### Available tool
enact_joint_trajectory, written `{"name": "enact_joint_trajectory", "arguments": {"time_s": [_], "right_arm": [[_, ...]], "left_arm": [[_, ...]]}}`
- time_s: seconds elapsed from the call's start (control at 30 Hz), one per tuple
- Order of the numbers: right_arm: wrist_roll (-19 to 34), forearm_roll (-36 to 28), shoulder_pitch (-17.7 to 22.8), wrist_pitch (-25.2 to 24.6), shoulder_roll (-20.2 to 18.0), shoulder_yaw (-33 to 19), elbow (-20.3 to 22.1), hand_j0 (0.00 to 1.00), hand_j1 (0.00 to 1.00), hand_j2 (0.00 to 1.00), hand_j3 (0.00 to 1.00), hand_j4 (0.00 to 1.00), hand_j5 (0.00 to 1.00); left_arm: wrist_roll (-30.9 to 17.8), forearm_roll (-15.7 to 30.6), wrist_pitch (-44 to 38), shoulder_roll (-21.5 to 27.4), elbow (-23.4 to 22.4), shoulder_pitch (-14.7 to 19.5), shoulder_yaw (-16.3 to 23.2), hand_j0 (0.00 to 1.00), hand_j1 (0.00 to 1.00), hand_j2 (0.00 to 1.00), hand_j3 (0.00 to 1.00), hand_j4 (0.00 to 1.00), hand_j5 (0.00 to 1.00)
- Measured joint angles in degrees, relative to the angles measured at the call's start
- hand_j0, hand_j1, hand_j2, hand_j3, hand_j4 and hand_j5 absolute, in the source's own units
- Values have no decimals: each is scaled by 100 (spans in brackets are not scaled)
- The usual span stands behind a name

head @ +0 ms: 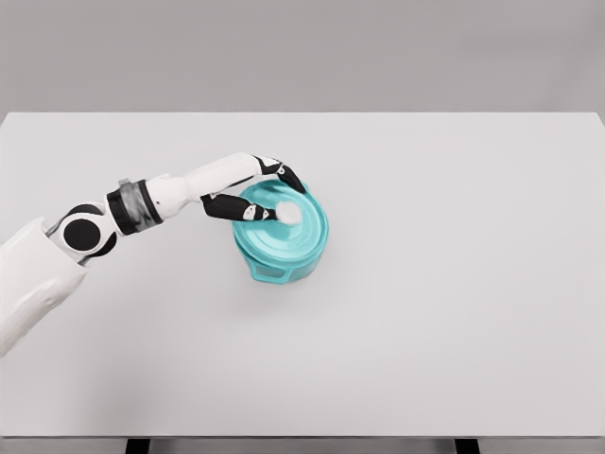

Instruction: Cover the pot with left arm

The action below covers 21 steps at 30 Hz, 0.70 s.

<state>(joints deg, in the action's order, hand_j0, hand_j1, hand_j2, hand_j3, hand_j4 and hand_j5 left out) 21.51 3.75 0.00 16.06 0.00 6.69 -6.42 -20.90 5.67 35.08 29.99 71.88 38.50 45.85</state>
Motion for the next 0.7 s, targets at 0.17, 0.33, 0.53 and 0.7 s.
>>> {"name": "enact_joint_trajectory", "arguments": {"time_s": [0.17,0.33,0.53,0.7], "right_arm": [[0,0,0,0,0,0,0,100,100,100,100,100,100],[0,0,0,0,0,0,0,100,100,100,100,100,100],[0,0,0,0,0,0,0,100,100,100,100,100,100],[0,0,0,0,0,0,0,100,100,100,100,100,100]], "left_arm": [[-2,-6,1,-1,-24,18,-6,80,80,80,80,80,80],[-4,-12,1,-31,-108,44,3,83,83,83,83,83,83],[-4,-14,1,-82,-282,44,11,100,100,100,100,100,100],[-4,-9,1,-99,-354,44,12,100,100,100,100,100,100]]}}
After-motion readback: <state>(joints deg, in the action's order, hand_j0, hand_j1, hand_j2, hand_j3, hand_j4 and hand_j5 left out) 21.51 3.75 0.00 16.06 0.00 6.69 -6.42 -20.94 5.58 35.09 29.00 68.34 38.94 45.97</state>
